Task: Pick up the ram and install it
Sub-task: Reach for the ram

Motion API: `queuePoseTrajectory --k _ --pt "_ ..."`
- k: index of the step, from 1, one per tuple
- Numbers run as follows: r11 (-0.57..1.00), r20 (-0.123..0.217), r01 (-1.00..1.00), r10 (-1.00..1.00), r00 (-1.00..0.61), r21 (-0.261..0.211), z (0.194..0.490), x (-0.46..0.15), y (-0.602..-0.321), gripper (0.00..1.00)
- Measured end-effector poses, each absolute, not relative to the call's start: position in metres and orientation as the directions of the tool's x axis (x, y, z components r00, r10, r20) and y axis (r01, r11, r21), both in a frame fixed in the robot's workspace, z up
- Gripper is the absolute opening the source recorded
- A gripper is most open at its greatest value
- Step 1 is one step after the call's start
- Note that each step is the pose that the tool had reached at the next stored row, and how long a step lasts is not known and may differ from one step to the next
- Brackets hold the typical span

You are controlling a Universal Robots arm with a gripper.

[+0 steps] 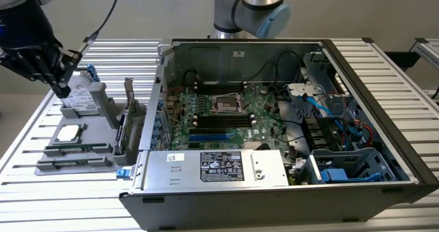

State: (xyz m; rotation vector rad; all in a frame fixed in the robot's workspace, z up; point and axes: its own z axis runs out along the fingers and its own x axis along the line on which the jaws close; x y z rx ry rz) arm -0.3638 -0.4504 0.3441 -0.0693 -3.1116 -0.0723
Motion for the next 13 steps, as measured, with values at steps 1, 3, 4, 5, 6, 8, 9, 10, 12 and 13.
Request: queuePoseTrajectory --k 1,3,4,5,6,8,9,10,12,13 --pt "0.998 0.031 0.045 0.044 -0.999 0.046 0.343 -0.365 -0.453 0.1" --pt "0.998 0.034 0.045 0.043 -0.998 0.046 0.342 -0.367 -0.457 0.1" --pt "0.998 0.036 0.044 0.043 -0.998 0.045 0.341 -0.368 -0.459 0.1" --pt "0.998 0.039 0.044 0.042 -0.998 0.045 0.34 -0.368 -0.462 0.1" --pt "0.998 0.042 0.044 0.042 -0.998 0.045 0.339 -0.369 -0.464 0.1" --pt "0.998 0.049 0.042 0.04 -0.998 0.045 0.338 -0.369 -0.468 0.1" --pt "0.998 0.052 0.041 0.039 -0.998 0.045 0.337 -0.369 -0.47 0.1" --pt "0.998 0.054 0.039 0.037 -0.998 0.045 0.337 -0.369 -0.471 0.1" --pt "0.998 0.054 0.032 0.029 -0.998 0.045 0.335 -0.369 -0.473 0.1" --pt "0.999 0.054 0.028 0.026 -0.998 0.045 0.335 -0.369 -0.474 0.1"
